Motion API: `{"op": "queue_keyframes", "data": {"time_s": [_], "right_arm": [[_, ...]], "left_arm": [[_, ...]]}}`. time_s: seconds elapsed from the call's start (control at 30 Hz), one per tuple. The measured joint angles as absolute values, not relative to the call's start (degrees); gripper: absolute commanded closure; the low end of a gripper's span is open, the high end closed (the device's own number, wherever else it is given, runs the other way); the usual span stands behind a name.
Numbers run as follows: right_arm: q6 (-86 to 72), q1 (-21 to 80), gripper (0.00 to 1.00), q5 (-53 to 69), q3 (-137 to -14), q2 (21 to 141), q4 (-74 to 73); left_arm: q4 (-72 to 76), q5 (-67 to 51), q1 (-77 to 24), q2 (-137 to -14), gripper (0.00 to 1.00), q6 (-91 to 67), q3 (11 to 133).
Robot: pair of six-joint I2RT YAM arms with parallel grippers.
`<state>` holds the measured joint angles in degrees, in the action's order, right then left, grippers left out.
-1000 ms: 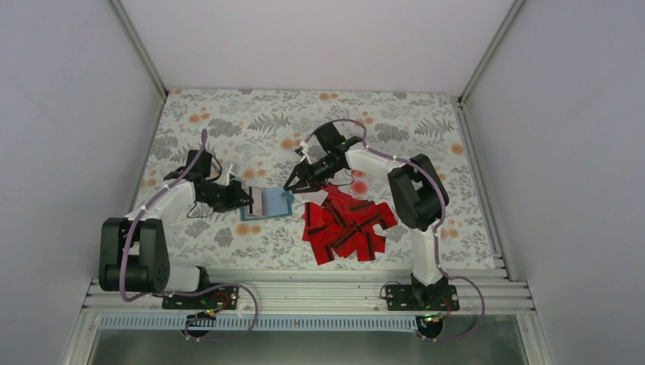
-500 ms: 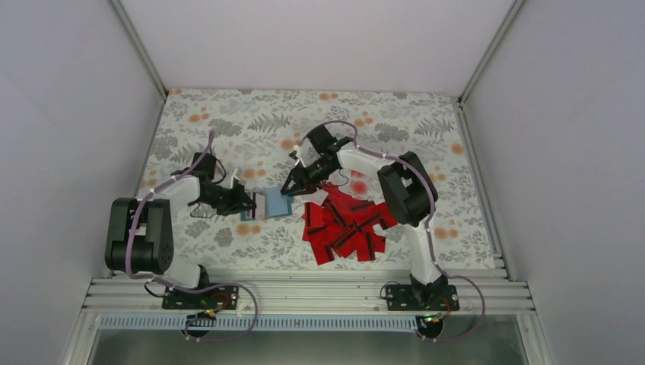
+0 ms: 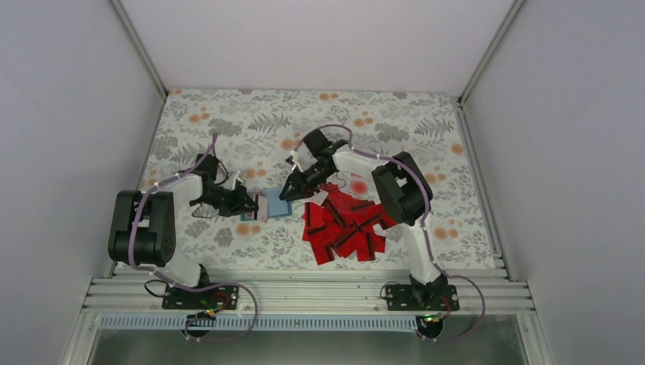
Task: Put the credit cards into the card holder
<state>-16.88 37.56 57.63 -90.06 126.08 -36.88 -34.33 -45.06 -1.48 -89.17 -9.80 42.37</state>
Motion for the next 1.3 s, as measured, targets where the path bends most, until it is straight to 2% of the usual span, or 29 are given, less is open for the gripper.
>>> {"op": "queue_keyframes", "data": {"time_s": [0.63, 1.3], "right_arm": [[-15.3, 37.8, 0.79, 55.4, -90.1, 130.0, -38.6], [-14.3, 37.9, 0.81, 53.3, -91.5, 131.8, -41.0]], "left_arm": [[-32.9, -45.9, -1.8, -91.8, 0.98, -9.6, 43.0], [-32.2, -46.2, -1.8, -93.9, 0.98, -9.4, 45.1]]}}
